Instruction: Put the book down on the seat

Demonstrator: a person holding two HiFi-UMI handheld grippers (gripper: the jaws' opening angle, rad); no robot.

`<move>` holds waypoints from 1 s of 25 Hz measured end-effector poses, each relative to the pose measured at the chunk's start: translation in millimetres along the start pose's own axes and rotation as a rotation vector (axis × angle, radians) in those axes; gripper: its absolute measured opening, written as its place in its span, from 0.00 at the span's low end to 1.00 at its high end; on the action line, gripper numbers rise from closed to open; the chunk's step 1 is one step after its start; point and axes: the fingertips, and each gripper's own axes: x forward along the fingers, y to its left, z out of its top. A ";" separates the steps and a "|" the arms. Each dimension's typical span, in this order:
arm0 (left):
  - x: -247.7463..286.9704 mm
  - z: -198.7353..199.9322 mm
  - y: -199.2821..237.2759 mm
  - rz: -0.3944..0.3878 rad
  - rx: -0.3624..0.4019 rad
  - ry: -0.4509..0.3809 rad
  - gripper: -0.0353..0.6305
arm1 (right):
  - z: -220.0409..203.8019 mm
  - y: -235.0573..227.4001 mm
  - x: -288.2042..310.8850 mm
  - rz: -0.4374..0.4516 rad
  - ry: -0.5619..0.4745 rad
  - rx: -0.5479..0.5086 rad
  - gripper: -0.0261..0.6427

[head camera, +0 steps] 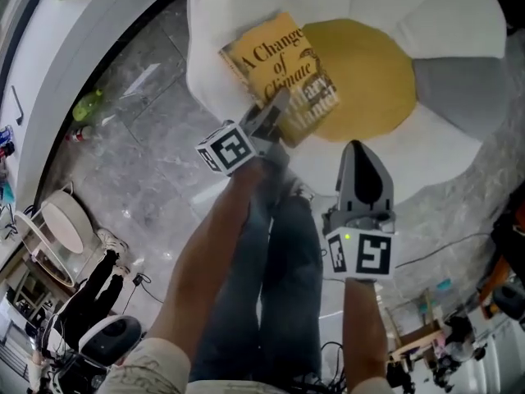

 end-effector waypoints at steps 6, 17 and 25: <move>14.2 -5.2 27.3 0.001 0.013 0.026 0.28 | -14.6 -0.4 14.3 0.006 0.012 0.009 0.04; 12.7 1.6 53.6 0.149 0.038 -0.001 0.34 | -13.9 3.1 22.9 0.006 0.008 0.013 0.04; -9.1 2.3 60.8 0.246 0.036 -0.027 0.47 | -10.8 2.8 19.0 0.006 0.006 0.008 0.04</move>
